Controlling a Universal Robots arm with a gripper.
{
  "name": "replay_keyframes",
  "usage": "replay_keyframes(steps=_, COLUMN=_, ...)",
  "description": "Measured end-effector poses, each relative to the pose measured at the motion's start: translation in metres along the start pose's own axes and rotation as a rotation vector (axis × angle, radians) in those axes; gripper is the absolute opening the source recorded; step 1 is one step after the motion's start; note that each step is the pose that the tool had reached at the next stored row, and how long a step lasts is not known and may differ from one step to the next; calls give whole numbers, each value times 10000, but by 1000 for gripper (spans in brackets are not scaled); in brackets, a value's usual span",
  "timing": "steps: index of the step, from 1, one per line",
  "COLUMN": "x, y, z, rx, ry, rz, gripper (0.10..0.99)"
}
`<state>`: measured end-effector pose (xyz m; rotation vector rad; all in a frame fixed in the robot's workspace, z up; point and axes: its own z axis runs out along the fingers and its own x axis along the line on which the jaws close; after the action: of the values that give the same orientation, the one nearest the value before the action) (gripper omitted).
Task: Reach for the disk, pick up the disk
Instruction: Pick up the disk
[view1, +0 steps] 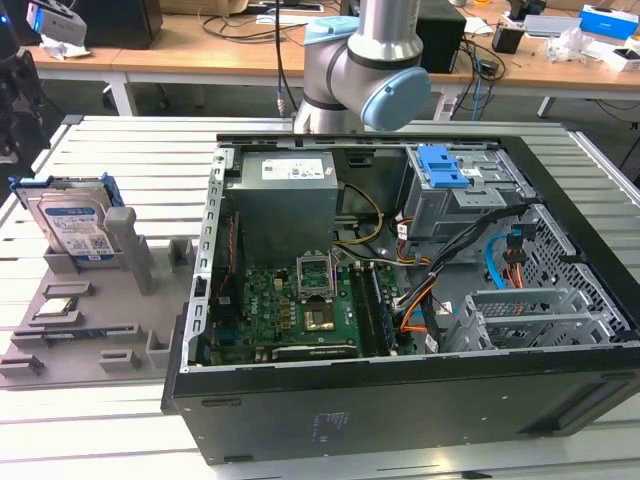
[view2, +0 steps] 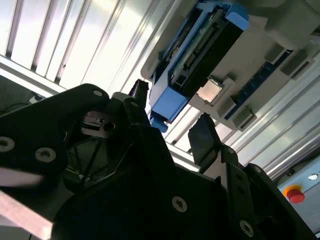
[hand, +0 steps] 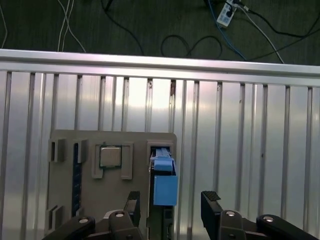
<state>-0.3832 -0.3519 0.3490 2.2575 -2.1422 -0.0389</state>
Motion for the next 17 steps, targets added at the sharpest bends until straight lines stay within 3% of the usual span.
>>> replay_keyframes(steps=11, x=50, y=-33, z=254, rx=-1, ry=20, rz=1, gripper=600)
replay_keyframes(steps=17, x=52, y=-63, z=321, rx=-1, ry=31, rz=2, gripper=600)
